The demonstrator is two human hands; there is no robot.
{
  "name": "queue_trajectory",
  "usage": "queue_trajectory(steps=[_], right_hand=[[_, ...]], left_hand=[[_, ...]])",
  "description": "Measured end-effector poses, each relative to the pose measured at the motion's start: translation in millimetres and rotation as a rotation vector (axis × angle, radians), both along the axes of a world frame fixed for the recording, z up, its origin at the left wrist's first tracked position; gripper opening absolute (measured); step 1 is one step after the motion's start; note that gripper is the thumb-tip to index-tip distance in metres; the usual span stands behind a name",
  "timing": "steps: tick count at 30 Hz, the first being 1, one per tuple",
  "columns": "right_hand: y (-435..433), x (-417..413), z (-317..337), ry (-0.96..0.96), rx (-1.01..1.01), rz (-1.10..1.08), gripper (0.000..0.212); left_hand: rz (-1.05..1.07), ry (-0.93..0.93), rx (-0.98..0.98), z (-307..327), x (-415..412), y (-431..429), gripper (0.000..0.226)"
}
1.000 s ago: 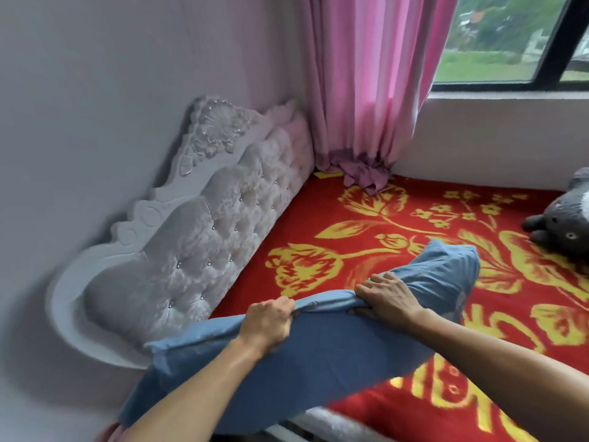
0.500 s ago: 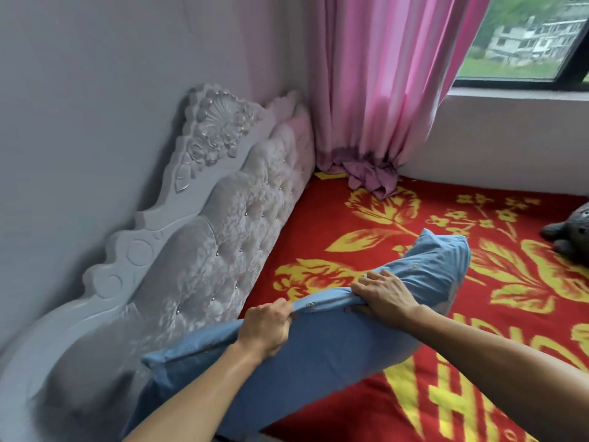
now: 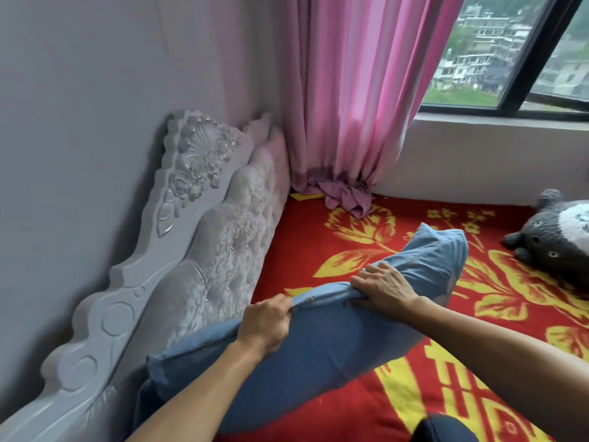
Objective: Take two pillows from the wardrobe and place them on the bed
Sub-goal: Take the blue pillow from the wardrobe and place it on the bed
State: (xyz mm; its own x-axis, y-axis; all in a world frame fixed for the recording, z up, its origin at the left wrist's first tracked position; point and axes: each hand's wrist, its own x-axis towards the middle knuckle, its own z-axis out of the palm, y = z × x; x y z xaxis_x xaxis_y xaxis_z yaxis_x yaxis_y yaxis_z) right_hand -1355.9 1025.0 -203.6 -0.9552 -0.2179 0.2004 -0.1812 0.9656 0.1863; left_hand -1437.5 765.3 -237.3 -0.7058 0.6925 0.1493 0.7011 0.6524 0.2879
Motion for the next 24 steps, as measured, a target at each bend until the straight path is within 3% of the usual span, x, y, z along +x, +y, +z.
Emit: queue_trajectory(steps=[8, 13, 19, 24], right_hand=[[27.7, -56.4, 1.2, -0.021, -0.028, -0.006, 0.041], [62.4, -129.1, -14.6, -0.066, -0.056, 0.042, 0.047], [141.5, -231.4, -47.6, -0.173, -0.138, 0.006, 0.047], [221.1, -327.1, -65.4, -0.136, -0.136, -0.030, 0.042]], left_hand=[[0.077, -0.028, 0.006, 4.9, -35.3, 25.9, 0.025], [0.171, -0.157, 0.118, -1.9, -81.5, 57.1, 0.030], [0.303, -0.299, 0.180, -25.4, -160.0, 136.2, 0.033], [0.366, -0.363, 0.230, -47.0, -248.5, 223.5, 0.033]])
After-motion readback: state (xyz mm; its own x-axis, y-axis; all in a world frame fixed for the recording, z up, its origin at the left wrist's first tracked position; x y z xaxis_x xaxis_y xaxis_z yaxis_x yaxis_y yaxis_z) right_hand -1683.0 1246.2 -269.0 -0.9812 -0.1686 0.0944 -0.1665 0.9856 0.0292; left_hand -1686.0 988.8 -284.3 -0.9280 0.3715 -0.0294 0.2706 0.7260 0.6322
